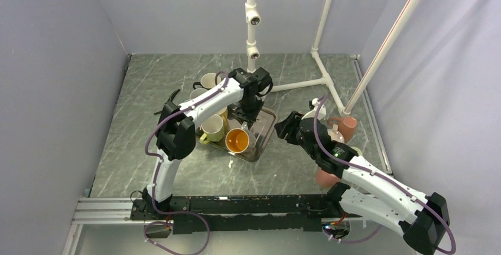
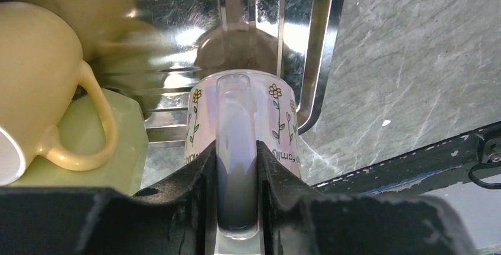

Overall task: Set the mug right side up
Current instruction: Place the cup on the tray.

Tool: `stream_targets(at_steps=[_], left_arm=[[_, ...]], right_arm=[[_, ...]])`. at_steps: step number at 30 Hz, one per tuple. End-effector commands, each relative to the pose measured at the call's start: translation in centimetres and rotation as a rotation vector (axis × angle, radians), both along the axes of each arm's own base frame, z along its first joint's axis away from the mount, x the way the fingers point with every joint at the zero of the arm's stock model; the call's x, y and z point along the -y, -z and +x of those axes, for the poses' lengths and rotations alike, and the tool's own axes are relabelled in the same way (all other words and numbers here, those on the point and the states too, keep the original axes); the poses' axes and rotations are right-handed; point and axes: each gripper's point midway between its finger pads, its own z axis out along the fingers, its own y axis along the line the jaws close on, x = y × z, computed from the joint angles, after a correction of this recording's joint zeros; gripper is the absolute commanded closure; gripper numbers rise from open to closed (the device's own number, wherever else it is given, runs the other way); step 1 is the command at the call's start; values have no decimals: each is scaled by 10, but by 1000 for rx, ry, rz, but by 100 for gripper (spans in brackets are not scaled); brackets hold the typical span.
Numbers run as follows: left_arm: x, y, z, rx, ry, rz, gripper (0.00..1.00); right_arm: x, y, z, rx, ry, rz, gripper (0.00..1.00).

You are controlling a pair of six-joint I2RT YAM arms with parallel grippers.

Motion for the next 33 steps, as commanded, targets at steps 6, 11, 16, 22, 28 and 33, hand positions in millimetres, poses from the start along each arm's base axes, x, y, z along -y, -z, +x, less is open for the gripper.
stream_targets(at_steps=[6, 11, 16, 22, 28, 33], left_arm=[[25, 0, 33, 76, -11, -40, 64], [25, 4, 43, 80, -23, -85, 63], [24, -9, 51, 144, -24, -111, 62], [30, -59, 59, 299, -53, -260, 39], [4, -117, 59, 506, -151, -354, 29], [-36, -162, 45, 654, -231, -402, 26]], right_arm=[[-5, -13, -1, -43, 2, 25, 44], [-12, -9, -3, -62, -27, 39, 44], [-22, -10, -7, -54, -98, 45, 45], [-45, -10, -17, -13, -307, -18, 35], [-76, 6, -28, -61, -454, -95, 31], [-97, 12, -34, -53, -457, -156, 29]])
